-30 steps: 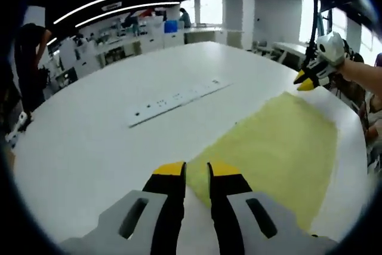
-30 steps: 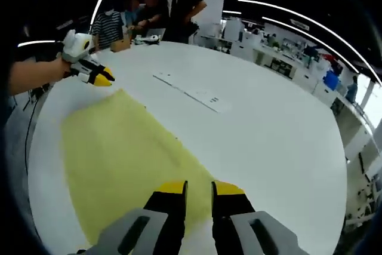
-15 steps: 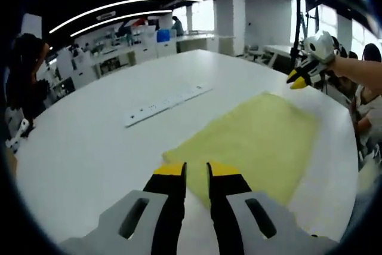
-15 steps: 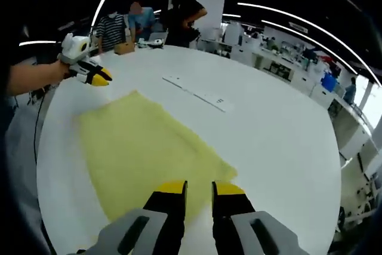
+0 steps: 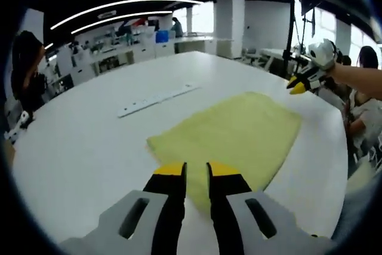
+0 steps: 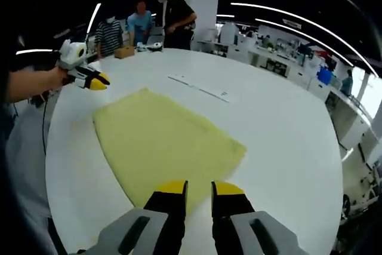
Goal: Fold the garment on the visible template until the final outline fits inside the template.
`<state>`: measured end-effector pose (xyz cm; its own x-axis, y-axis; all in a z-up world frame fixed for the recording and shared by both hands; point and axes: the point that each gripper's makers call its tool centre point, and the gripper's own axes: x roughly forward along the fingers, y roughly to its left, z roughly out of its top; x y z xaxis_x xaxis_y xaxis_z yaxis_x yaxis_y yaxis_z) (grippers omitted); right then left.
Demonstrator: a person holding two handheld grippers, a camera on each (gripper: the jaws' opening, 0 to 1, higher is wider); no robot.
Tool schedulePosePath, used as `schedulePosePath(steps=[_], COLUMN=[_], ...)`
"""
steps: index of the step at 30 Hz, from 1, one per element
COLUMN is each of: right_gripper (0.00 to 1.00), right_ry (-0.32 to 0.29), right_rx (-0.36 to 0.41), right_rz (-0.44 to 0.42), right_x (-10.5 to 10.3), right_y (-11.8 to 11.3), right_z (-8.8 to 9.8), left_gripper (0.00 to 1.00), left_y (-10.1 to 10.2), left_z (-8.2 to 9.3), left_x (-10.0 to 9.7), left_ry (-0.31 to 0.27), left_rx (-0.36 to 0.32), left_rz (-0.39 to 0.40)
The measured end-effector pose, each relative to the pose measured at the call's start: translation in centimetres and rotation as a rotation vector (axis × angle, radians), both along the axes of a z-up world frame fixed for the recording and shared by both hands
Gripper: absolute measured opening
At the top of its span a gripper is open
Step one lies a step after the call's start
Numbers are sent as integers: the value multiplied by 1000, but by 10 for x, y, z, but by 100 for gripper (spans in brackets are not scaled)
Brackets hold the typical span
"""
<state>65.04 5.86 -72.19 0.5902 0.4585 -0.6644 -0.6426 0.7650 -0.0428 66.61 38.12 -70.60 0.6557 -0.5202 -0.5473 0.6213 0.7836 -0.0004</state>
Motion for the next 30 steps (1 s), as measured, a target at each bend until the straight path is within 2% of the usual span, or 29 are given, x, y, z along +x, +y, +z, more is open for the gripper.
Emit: schedulePosePath(steps=[7,13,24,30], right_gripper=[11,10,10,10], right_ry=[17,27,69,94], right_rx=[15,29,56,55], right_rz=[-13,-13,-21,-16], right_x=[-13,-25,-49,-57], right_y=[-7,-5,1,4], right_z=[-9,-13,-36,-49], left_gripper=[11,11,10,10], left_y=[-3,-3,-5,1], left_z=[-1,-4,-27,-40], left_x=[-16,-19,-40,-49], left_ry=[9,11,52,71], left_rx=[-4,-2,-9,-3], left_rz=[0,1,10,34])
